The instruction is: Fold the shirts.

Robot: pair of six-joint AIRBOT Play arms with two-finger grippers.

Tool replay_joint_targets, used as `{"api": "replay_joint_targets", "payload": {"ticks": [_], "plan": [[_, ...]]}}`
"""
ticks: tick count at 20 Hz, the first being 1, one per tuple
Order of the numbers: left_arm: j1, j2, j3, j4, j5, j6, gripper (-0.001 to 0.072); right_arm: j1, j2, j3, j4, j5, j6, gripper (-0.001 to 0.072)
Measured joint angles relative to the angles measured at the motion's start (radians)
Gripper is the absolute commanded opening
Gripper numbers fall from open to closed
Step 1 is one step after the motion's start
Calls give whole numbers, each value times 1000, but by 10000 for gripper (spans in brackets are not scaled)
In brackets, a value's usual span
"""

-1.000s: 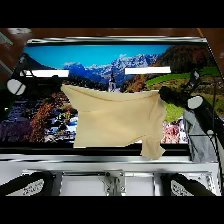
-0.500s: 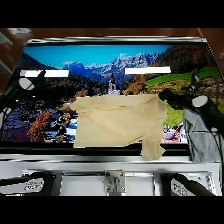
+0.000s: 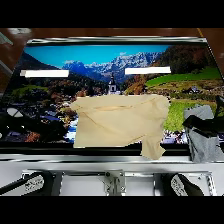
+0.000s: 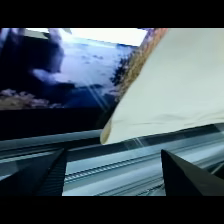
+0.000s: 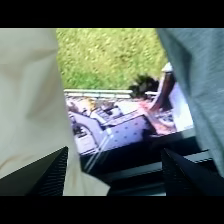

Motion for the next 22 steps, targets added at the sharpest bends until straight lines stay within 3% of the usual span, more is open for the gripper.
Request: {"api": "replay_joint_targets", "payload": {"ticks": [4, 8, 12, 14, 16, 17, 22], "plan": [[10, 10, -176, -147, 100, 105, 703, -26, 9, -64, 163, 45, -51, 684], [-11, 2, -230, -216, 161, 143, 703, -34, 11, -84, 222, 61, -67, 684], [-119, -33, -244, -304, 217, 156, 676, -36, 11, -89, 241, 61, -74, 684], [-182, -51, -248, -353, 269, 159, 241, -36, 11, -90, 245, 60, -74, 684], [-227, -63, -249, -398, 314, 161, 65, -36, 11, -92, 246, 58, -74, 684], [-243, -66, -248, -429, 319, 163, 38, -36, 11, -95, 246, 58, -74, 684], [-277, -61, -249, -485, 326, 182, 36, -36, 11, -172, 230, 32, -79, 684]]}}
